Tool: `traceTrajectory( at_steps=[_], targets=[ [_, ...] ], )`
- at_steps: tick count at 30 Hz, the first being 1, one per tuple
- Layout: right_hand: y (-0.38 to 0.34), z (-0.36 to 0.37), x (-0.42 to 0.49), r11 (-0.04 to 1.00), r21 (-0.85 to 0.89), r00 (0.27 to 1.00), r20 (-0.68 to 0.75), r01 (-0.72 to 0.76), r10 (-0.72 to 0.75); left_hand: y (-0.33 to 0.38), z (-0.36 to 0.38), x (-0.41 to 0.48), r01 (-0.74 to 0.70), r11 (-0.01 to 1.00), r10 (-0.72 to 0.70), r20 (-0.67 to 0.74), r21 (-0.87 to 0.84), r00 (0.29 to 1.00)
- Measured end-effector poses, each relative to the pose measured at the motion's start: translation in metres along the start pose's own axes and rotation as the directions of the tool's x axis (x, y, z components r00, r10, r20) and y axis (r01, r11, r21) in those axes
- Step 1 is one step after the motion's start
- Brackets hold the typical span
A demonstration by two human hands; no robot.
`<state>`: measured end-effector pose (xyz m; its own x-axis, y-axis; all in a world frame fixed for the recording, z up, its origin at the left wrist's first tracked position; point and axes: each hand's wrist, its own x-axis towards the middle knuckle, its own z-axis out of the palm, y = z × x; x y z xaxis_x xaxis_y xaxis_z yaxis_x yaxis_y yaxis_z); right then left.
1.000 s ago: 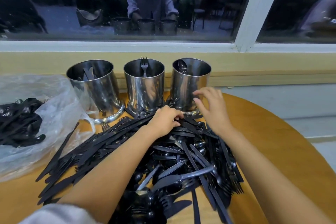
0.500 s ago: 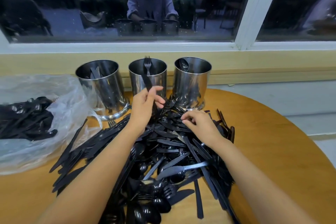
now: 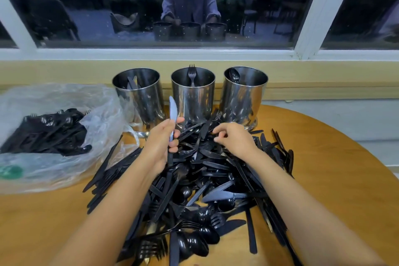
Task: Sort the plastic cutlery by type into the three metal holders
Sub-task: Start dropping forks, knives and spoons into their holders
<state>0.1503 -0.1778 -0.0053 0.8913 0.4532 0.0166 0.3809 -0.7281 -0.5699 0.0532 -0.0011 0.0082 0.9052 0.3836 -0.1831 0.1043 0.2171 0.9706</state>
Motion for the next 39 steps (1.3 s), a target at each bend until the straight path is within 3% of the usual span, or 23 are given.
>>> traceTrajectory(
  at_steps=[4,11,15,17,20,23,27,29,32,35,37,39],
  targets=[
    [-0.012,-0.020,0.000,0.969,0.216,0.955,-0.292,0.122,-0.055,-0.001,-0.001,-0.008,0.005,0.993,-0.009,-0.037,-0.115,0.999],
    [-0.012,-0.033,-0.011,0.912,0.381,0.900,-0.435,0.152,0.032,-0.005,0.005,-0.016,0.009,0.978,-0.018,-0.044,-0.206,0.999],
    [-0.010,-0.038,-0.024,0.826,0.555,0.930,-0.348,0.102,0.118,-0.003,0.001,-0.021,-0.050,0.990,0.033,-0.128,-0.132,0.991],
    [-0.018,-0.041,-0.030,0.807,0.583,0.963,-0.258,0.093,0.075,0.000,-0.001,-0.025,-0.099,0.995,0.096,-0.110,-0.014,0.989],
    [-0.038,-0.040,-0.036,0.794,0.596,0.992,-0.109,0.120,-0.068,0.005,0.002,-0.040,-0.085,0.978,0.070,0.087,0.192,0.994],
    [-0.058,-0.030,-0.036,0.795,0.576,0.982,-0.114,0.188,-0.149,0.008,0.007,-0.054,-0.037,0.973,-0.034,0.299,0.228,0.954],
    [-0.065,-0.018,-0.029,0.758,0.629,0.985,-0.121,0.173,-0.124,0.007,-0.006,-0.057,-0.008,0.971,-0.078,0.350,0.237,0.933],
    [-0.057,-0.012,-0.023,0.822,0.556,0.992,-0.105,0.120,-0.074,0.006,-0.016,-0.056,0.028,0.985,-0.074,0.270,0.170,0.960],
    [-0.037,0.001,-0.017,0.991,0.134,0.997,0.072,-0.028,0.018,0.002,-0.031,-0.052,0.095,0.995,-0.091,0.125,-0.024,0.988],
    [-0.024,0.012,-0.022,0.964,-0.256,0.975,0.186,-0.072,0.123,-0.004,-0.040,-0.050,0.095,0.994,-0.091,0.061,-0.053,0.994],
    [-0.023,0.013,-0.026,0.958,-0.272,0.984,0.127,-0.086,0.125,-0.006,-0.042,-0.050,0.082,0.996,-0.080,0.039,-0.040,0.996],
    [-0.021,0.009,-0.028,0.981,-0.167,0.993,0.042,-0.100,0.109,-0.007,-0.043,-0.050,0.068,0.997,-0.067,0.030,-0.033,0.997]
  ],
)
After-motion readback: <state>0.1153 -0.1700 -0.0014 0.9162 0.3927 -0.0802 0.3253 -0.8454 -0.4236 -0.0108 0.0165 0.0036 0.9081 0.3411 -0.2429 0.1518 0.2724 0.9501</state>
